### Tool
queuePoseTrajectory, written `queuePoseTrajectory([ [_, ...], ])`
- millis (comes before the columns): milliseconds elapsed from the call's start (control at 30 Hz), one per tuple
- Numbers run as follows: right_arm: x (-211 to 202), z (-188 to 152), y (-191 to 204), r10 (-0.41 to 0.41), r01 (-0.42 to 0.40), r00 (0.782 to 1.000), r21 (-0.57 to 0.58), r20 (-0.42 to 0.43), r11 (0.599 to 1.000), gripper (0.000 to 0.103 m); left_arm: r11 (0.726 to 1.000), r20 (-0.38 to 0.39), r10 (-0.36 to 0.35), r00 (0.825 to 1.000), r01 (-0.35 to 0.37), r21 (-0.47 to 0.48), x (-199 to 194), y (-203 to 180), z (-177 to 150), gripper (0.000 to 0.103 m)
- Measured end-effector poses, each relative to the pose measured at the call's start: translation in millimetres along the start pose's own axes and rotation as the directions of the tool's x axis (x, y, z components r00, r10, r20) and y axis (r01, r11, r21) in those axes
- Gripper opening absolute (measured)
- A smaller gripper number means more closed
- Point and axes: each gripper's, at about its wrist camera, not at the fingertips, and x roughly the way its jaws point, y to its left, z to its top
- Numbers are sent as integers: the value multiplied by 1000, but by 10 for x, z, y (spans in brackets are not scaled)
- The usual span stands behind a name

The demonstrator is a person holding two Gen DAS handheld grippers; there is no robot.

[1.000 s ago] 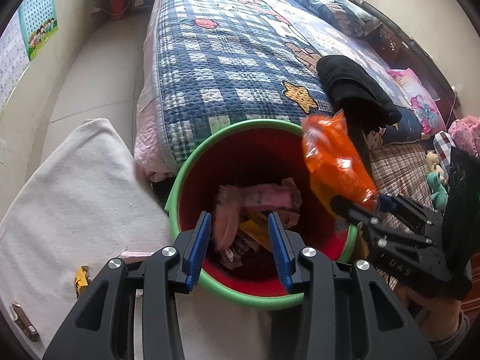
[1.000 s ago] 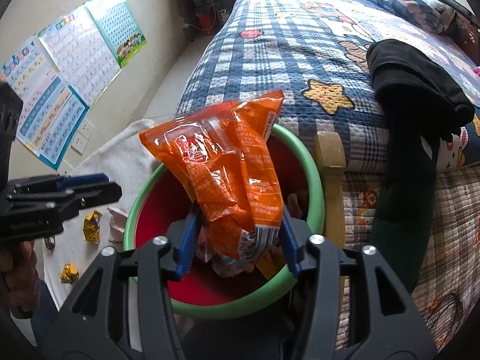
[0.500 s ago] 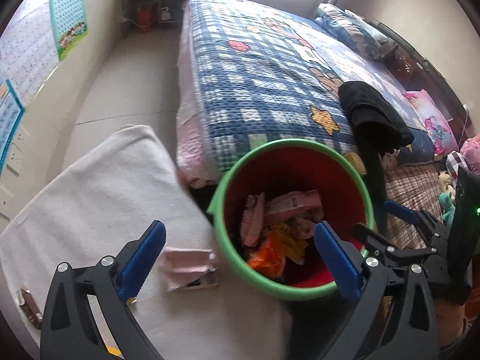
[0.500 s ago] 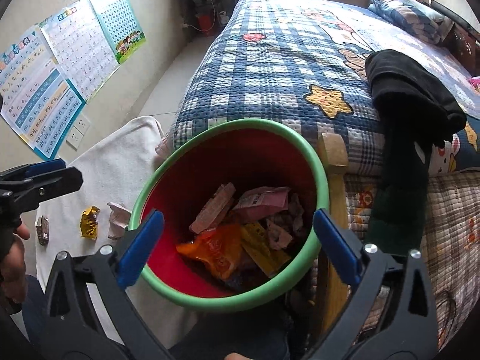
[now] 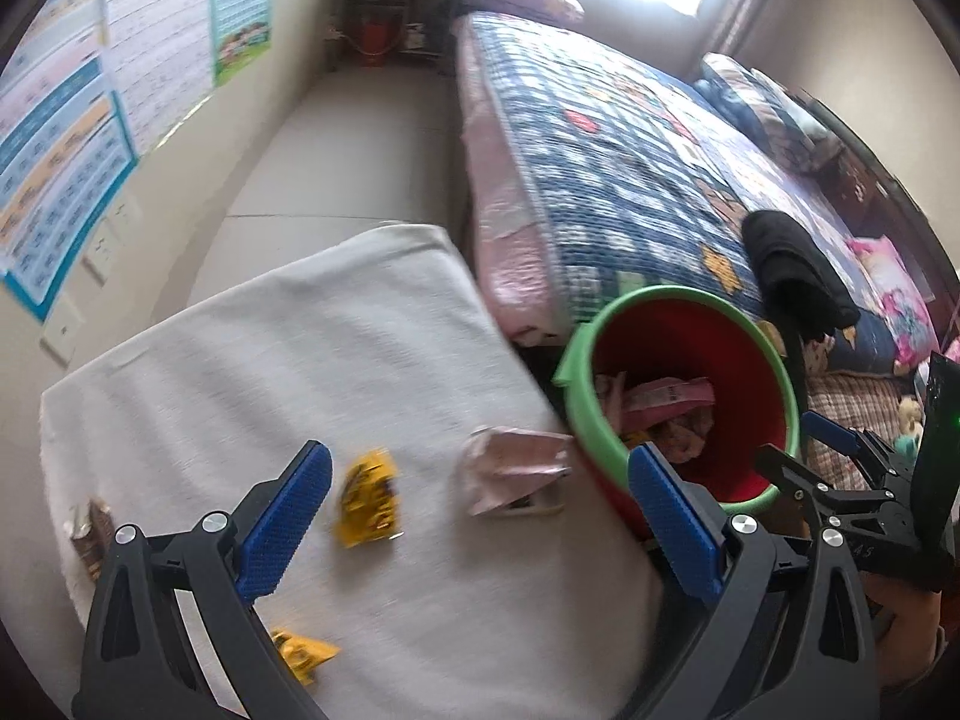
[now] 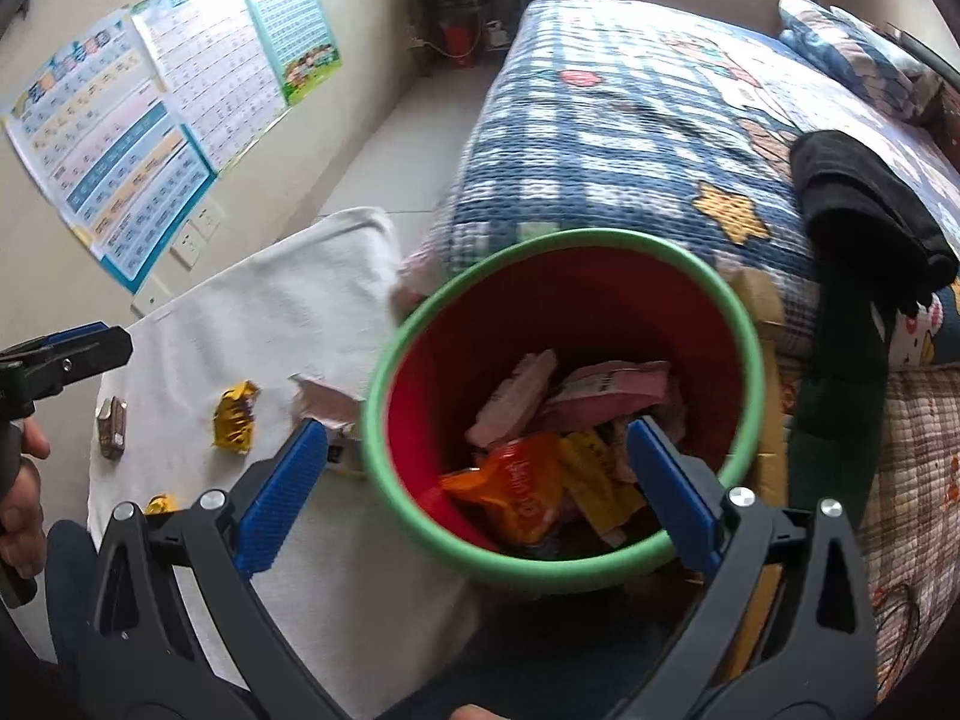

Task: Collect trash
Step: 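Move both tools back over the remaining trash on the table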

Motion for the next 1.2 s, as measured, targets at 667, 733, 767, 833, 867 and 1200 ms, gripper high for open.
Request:
queuePoseTrajectory([
  [667,440,-168,1249,-7,-26,996,-376,-87,926,98,961,-10,150,989,-148,-234,-452,1488,-728,95],
  [733,498,-194,1346,-23,-18,995,-423,-92,906,98,953,-15,162,987,-160,-256,-468,1605,-788,95],
  [767,531,-206,1385,-31,-15,995,-449,-95,893,98,947,-20,177,984,-176,-267,-467,1694,-824,95],
  [833,595,-223,1439,-41,-13,994,-490,-100,872,98,936,-36,203,979,-205,-288,-454,1843,-883,95],
  [867,634,-232,1462,-50,-9,994,-512,-102,859,98,930,-42,211,977,-214,-299,-448,1897,-901,95],
  [1200,929,-206,1550,-75,-23,987,-585,-143,810,98,853,-131,255,958,-287,-436,-257,2583,-1154,95],
])
